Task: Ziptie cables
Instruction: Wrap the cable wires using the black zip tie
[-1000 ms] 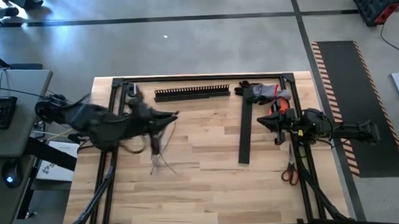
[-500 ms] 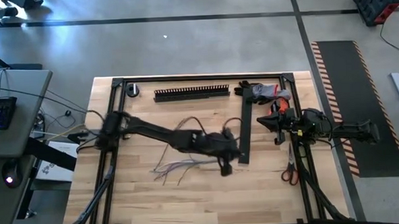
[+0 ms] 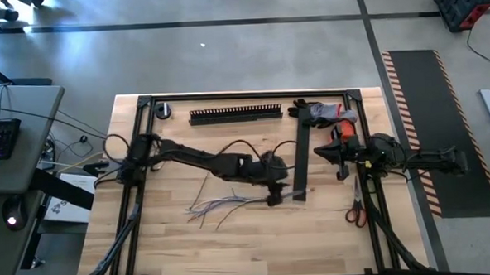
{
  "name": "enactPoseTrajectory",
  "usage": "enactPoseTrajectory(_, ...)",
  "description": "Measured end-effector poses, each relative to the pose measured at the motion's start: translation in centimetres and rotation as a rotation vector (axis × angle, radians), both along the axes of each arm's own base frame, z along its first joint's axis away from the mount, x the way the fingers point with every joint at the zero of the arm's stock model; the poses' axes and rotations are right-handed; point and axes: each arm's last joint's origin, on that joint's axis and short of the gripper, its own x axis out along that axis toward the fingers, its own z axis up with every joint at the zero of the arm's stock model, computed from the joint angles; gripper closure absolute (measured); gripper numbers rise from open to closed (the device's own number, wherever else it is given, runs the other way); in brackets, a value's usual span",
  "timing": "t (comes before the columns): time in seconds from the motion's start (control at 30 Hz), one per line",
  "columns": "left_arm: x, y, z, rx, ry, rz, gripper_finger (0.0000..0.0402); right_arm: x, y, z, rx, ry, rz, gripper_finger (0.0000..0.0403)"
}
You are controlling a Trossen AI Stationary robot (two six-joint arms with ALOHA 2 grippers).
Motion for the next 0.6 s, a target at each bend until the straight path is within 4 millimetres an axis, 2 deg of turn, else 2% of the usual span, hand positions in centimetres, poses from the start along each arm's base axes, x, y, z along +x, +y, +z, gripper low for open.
enactPoseTrajectory(0.07,-1.7,-0.1,0.2,0.081,0.127,0.049,0.0238,0.3,0.0,-0.3,0.001,0.032,-0.01,0.0381)
enactPoseTrajectory(0.17,-5.1,-0.5,-0.1,0.114,0.245,0.175,0.0215,0.9,0.0,-0.5,0.003,0.056,-0.012,0.0352)
enactPoseTrajectory(0.37,-12.8,-2.4,-1.1,0.011,0.18,0.419,0.0207,2.4,0.0,-0.9,0.002,0.113,-0.002,0.0292)
enactPoseTrajectory(0.5,-17.6,-3.5,-2.2,-0.1,0.207,0.501,0.0207,4.3,-0.1,0.4,-0.038,0.163,0.0,0.0273)
enactPoseTrajectory(0.6,-20.6,-4.2,-3.0,-0.151,0.289,0.53,0.0207,6.7,-0.2,2.0,-0.102,0.154,0.018,0.0271)
